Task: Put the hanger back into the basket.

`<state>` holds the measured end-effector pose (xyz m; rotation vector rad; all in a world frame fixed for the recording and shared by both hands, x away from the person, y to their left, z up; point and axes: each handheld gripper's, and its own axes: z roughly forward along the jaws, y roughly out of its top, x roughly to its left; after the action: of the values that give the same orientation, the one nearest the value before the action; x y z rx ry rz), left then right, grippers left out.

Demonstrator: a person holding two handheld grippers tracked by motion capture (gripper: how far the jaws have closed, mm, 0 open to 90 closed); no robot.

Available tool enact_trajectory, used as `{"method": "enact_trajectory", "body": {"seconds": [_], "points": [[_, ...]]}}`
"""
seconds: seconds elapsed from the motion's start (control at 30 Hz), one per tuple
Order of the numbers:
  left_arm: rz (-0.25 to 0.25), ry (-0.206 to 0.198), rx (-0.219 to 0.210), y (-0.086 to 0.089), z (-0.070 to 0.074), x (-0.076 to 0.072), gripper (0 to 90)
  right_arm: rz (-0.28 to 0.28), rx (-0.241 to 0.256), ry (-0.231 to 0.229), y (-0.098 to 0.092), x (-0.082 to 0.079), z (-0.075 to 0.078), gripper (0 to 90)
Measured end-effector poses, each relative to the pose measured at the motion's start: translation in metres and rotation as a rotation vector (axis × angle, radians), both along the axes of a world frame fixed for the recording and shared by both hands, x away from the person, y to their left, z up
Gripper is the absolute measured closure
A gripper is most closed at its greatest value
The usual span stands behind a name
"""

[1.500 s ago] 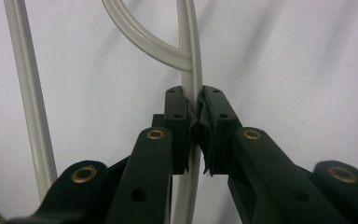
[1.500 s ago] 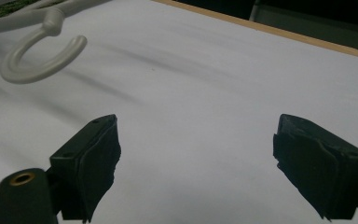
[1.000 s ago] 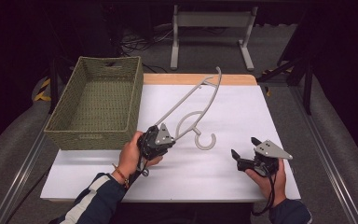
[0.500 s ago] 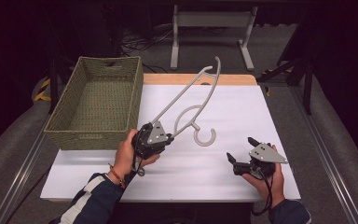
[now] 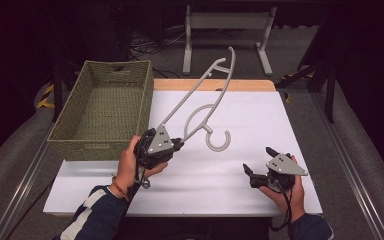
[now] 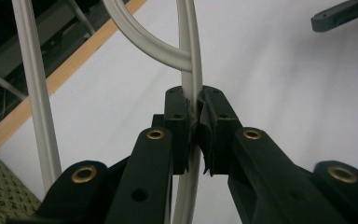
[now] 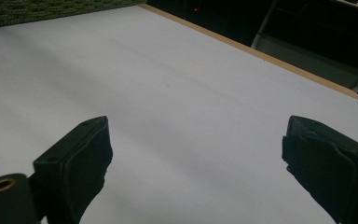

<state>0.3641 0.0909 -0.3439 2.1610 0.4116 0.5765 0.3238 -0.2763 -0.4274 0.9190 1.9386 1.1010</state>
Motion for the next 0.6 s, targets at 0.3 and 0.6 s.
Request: {"method": "enact_trajectory", "body": {"seconds": [0.3, 0.6], "points": [[0.011, -0.039, -0.034, 0.010, 0.017, -0.005, 82.0, -0.002, -0.004, 0.006, 0.000, 0.001, -0.001, 8.6], [0.034, -0.061, -0.074, 0.022, 0.029, -0.007, 82.1, -0.004, -0.013, 0.013, 0.002, 0.001, -0.002, 8.6]]}}
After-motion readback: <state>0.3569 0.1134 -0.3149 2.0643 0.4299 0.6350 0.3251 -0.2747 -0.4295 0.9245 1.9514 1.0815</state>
